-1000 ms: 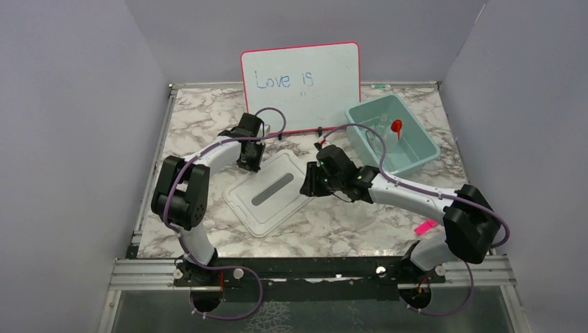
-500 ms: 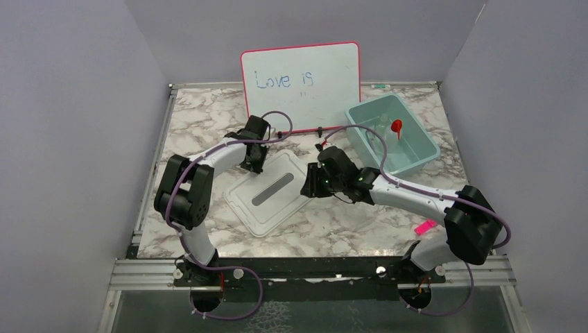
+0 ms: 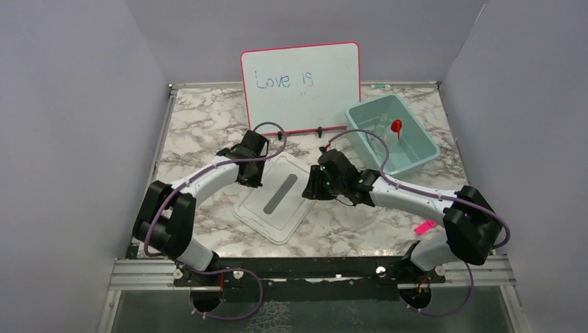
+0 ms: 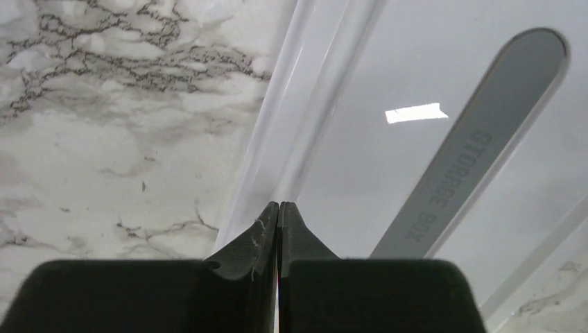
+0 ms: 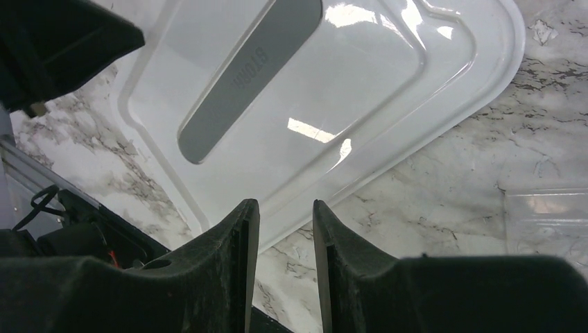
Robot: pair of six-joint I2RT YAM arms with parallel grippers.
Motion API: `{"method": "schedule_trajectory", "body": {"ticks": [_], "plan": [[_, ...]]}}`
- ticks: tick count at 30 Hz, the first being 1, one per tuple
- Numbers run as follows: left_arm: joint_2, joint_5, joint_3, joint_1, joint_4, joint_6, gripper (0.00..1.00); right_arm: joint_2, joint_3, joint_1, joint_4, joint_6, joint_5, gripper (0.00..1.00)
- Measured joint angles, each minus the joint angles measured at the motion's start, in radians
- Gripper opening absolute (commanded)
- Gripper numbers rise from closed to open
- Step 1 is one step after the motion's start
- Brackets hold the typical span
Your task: Organize the chemistry lab equipment
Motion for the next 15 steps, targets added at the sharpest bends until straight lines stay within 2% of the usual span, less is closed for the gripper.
{"method": "schedule_trajectory", "body": {"ticks": [4,10,15], "plan": [[-0.127,0.011,-0.057,-0.001,-0.015,-0.067,0.04,0.005,0.0,0.0,-0.016,0.049,0.028,0.4],[-0.201,0.036,-0.081,0.0,-0.014,-0.119,0.3,0.061,0.021,0.009,-0.074,0.094,0.1,0.42],[-0.2,0.115,-0.078,-0.011,-0.013,-0.138,0.38,0.146,0.066,0.046,-0.172,0.177,0.195,0.42]]}}
